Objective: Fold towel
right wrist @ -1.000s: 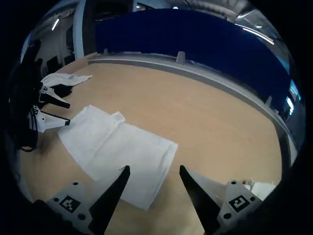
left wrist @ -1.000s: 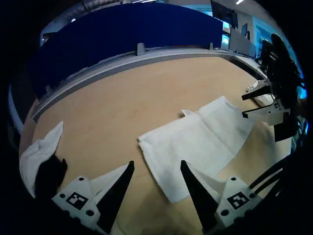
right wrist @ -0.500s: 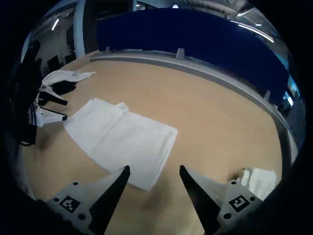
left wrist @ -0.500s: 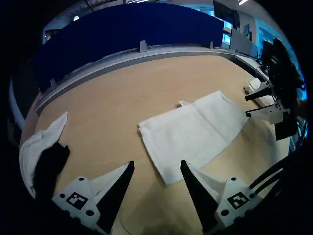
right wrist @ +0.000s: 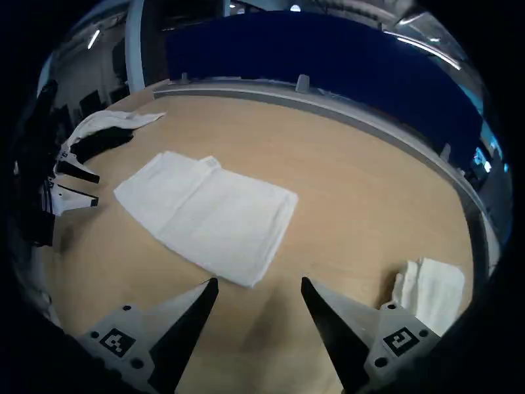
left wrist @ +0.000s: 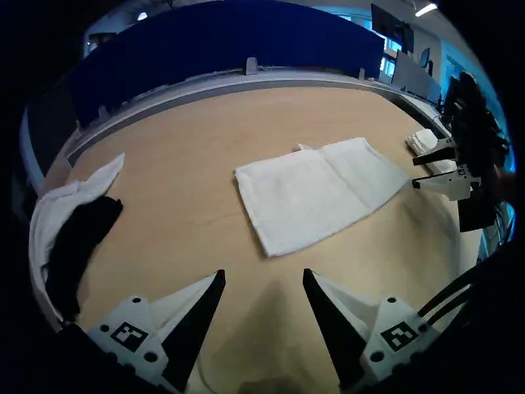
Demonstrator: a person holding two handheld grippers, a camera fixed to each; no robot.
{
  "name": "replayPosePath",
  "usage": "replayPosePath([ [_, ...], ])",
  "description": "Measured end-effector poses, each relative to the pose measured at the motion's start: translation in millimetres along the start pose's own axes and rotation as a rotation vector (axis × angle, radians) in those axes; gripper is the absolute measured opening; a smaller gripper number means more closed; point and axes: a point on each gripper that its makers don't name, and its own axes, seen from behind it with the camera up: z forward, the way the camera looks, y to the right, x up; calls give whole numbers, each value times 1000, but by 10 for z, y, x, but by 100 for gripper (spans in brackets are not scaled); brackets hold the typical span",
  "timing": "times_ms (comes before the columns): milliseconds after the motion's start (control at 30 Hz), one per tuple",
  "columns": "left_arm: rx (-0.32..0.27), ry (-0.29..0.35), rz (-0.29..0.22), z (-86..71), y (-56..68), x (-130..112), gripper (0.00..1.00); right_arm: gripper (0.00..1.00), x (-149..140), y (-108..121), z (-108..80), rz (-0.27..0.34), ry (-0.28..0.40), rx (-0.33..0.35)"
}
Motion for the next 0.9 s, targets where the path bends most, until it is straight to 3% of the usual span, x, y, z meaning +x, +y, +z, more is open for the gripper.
replayPosePath([
  [367,59,-3,-42,-172,-90,-183,87,97,-49,-113,19,-70,-26,61],
  [633,111,-16,-113,-405,-175,-460,87,95,-67,-153,58,-141,-47,98],
  [900,141,-23,-160,-559,-200,-626,87,72,-67,-181,106,-171,-64,124],
])
